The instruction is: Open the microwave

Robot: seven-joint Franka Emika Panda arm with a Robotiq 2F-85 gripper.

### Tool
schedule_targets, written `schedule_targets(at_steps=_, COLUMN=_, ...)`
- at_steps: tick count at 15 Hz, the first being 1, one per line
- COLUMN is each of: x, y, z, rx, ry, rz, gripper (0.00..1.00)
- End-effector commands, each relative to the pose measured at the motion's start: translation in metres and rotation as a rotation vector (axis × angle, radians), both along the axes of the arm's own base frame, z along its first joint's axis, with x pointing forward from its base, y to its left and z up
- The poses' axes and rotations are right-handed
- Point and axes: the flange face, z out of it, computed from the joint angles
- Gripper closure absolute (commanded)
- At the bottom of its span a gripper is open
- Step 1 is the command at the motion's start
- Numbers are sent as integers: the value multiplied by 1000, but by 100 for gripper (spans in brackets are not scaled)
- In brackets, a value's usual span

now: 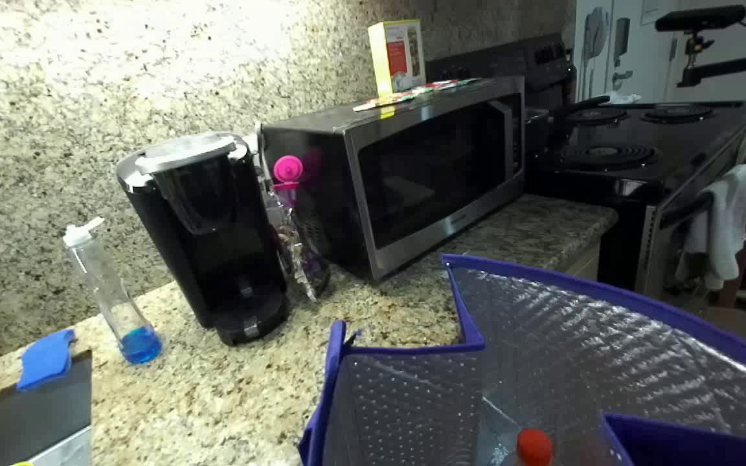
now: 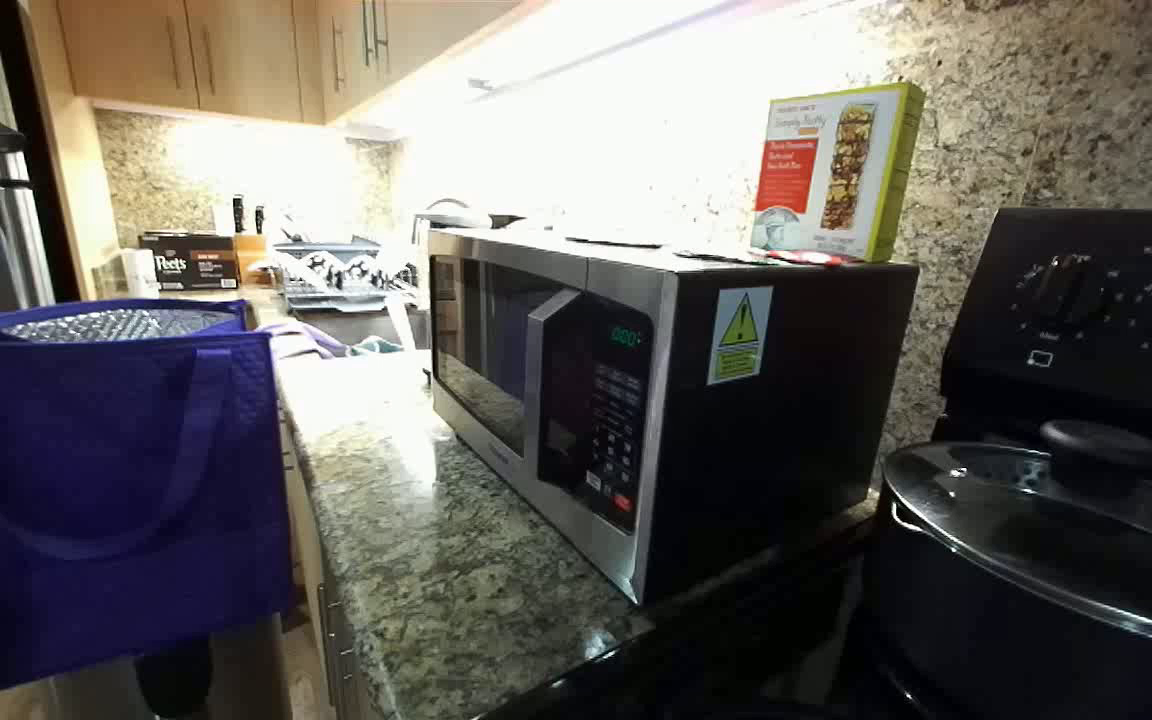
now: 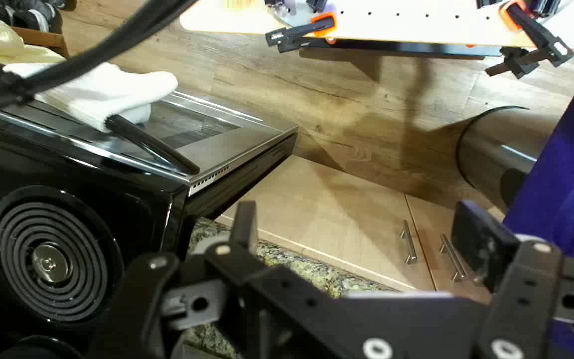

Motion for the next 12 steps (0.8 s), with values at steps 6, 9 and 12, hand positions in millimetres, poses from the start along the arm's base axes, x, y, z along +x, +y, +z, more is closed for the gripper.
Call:
schedule_targets(at_steps=6, x=38, y=-45, z=7, rx=90, ry=-131, rz=0, gripper=0)
schedule_targets(at_steps=9, x=68, y=-81, z=5, rx=139, ry=-212, rz=13, gripper=0)
schedule_targets(at_steps=12, x=114, y=-117, z=2, rx=184, ry=-261, rz=36, gripper=0)
